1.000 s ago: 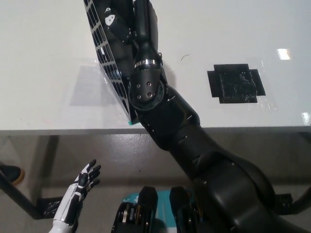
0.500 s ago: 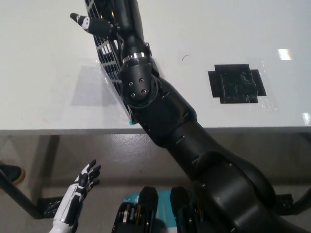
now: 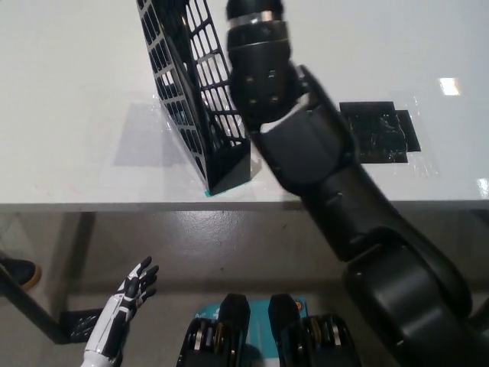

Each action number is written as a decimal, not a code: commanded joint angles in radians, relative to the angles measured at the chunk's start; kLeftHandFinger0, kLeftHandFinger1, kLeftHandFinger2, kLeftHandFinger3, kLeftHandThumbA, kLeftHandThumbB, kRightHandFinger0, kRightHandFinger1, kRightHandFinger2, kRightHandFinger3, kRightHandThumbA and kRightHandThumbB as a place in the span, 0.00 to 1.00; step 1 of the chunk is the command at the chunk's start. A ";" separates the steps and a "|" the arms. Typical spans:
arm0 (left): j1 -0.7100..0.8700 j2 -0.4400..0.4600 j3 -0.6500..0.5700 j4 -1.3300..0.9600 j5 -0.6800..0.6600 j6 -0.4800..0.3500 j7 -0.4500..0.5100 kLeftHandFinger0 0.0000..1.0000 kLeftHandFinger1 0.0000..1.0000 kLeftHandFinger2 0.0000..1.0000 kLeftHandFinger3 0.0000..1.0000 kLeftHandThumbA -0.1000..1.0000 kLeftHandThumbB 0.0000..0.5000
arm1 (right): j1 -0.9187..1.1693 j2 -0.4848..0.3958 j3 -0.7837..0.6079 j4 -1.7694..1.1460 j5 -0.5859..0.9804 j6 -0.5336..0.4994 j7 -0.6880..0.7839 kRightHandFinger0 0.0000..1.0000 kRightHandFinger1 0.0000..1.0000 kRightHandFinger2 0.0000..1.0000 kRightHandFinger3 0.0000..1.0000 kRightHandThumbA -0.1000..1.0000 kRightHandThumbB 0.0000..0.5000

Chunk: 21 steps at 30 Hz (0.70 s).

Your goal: A notebook is kept standing on the table on the right hand side and a black shelf is kept on the left hand side and the robot uses its right hand to grab the notebook and places it in the shelf

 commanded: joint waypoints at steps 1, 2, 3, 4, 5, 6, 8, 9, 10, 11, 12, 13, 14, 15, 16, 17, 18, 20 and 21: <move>-0.003 0.009 0.000 -0.024 0.004 -0.044 -0.001 1.00 1.00 1.00 1.00 1.00 0.15 | 0.025 -0.155 -0.036 -0.508 -0.005 0.204 0.219 1.00 1.00 1.00 1.00 1.00 0.82; -0.002 0.008 0.001 -0.023 0.005 -0.045 0.000 1.00 1.00 1.00 1.00 1.00 0.15 | 0.047 -0.173 -0.041 -0.564 -0.007 0.233 0.236 1.00 1.00 1.00 1.00 1.00 0.85; -0.002 0.007 0.001 -0.022 0.006 -0.046 0.002 1.00 1.00 1.00 1.00 1.00 0.14 | 0.053 -0.178 -0.041 -0.583 -0.006 0.246 0.242 1.00 1.00 1.00 1.00 1.00 0.85; -0.001 0.005 0.001 -0.024 0.015 -0.045 0.009 1.00 1.00 1.00 1.00 1.00 0.14 | 0.092 -0.207 -0.055 -0.677 0.003 0.285 0.265 1.00 1.00 1.00 1.00 1.00 0.91; 0.000 0.006 0.002 -0.020 0.017 -0.050 0.010 1.00 1.00 1.00 1.00 1.00 0.14 | 0.106 -0.216 -0.059 -0.706 0.009 0.292 0.270 1.00 1.00 1.00 1.00 1.00 0.92; 0.001 0.005 0.001 -0.025 0.020 -0.048 0.012 1.00 1.00 1.00 1.00 1.00 0.14 | 0.132 -0.236 -0.064 -0.757 0.007 0.316 0.285 1.00 1.00 1.00 1.00 1.00 0.95; -0.001 0.004 0.003 -0.027 0.018 -0.041 0.012 1.00 1.00 1.00 1.00 1.00 0.14 | 0.195 -0.275 -0.078 -0.855 0.028 0.334 0.303 1.00 1.00 1.00 1.00 1.00 1.00; -0.002 0.004 0.004 -0.025 0.017 -0.043 0.013 1.00 1.00 1.00 1.00 1.00 0.14 | 0.216 -0.285 -0.082 -0.878 0.033 0.332 0.304 1.00 1.00 1.00 1.00 1.00 1.00; -0.001 0.004 0.005 -0.024 0.015 -0.044 0.013 1.00 1.00 1.00 1.00 1.00 0.14 | 0.239 -0.292 -0.086 -0.902 0.037 0.330 0.303 1.00 1.00 1.00 1.00 1.00 1.00; 0.000 0.003 0.005 -0.023 0.015 -0.044 0.013 1.00 1.00 1.00 1.00 1.00 0.14 | 0.260 -0.298 -0.090 -0.922 0.040 0.327 0.301 1.00 1.00 1.00 1.00 1.00 1.00; -0.001 0.001 0.004 -0.019 0.015 -0.044 0.012 1.00 1.00 1.00 1.00 1.00 0.14 | 0.307 -0.310 -0.099 -0.968 0.073 0.328 0.302 1.00 1.00 1.00 1.00 1.00 1.00; -0.001 -0.001 0.004 -0.017 0.014 -0.047 0.013 1.00 1.00 1.00 1.00 1.00 0.15 | 0.365 -0.314 -0.107 -1.007 0.092 0.303 0.287 1.00 1.00 1.00 1.00 1.00 1.00; -0.002 -0.001 0.004 -0.018 0.014 -0.045 0.013 1.00 1.00 1.00 1.00 1.00 0.15 | 0.382 -0.314 -0.108 -1.023 0.097 0.311 0.286 1.00 1.00 1.00 1.00 1.00 1.00; 0.002 0.002 0.002 -0.017 0.017 -0.048 0.011 1.00 1.00 1.00 1.00 1.00 0.13 | 0.441 -0.322 -0.108 -1.070 0.115 0.315 0.288 1.00 1.00 1.00 1.00 1.00 1.00; 0.003 0.002 0.002 -0.019 0.018 -0.048 0.010 1.00 1.00 1.00 1.00 1.00 0.13 | 0.481 -0.328 -0.107 -1.100 0.106 0.324 0.291 1.00 1.00 1.00 1.00 1.00 1.00; 0.001 0.003 0.003 -0.014 0.017 -0.052 0.010 1.00 1.00 1.00 1.00 1.00 0.15 | 0.526 -0.331 -0.106 -1.130 0.092 0.318 0.288 1.00 1.00 1.00 1.00 1.00 1.00; -0.001 0.003 0.003 -0.013 0.019 -0.050 0.012 1.00 1.00 1.00 1.00 1.00 0.15 | 0.566 -0.338 -0.105 -1.144 0.101 0.302 0.286 1.00 1.00 1.00 1.00 1.00 1.00; -0.006 0.003 0.003 -0.010 0.019 -0.051 0.011 1.00 1.00 1.00 1.00 1.00 0.15 | 0.623 -0.341 -0.104 -1.160 0.123 0.280 0.281 1.00 1.00 1.00 1.00 1.00 1.00; -0.007 0.004 0.003 -0.008 0.017 -0.054 0.009 1.00 1.00 1.00 1.00 1.00 0.15 | 0.677 -0.339 -0.100 -1.167 0.129 0.263 0.277 1.00 1.00 1.00 1.00 1.00 1.00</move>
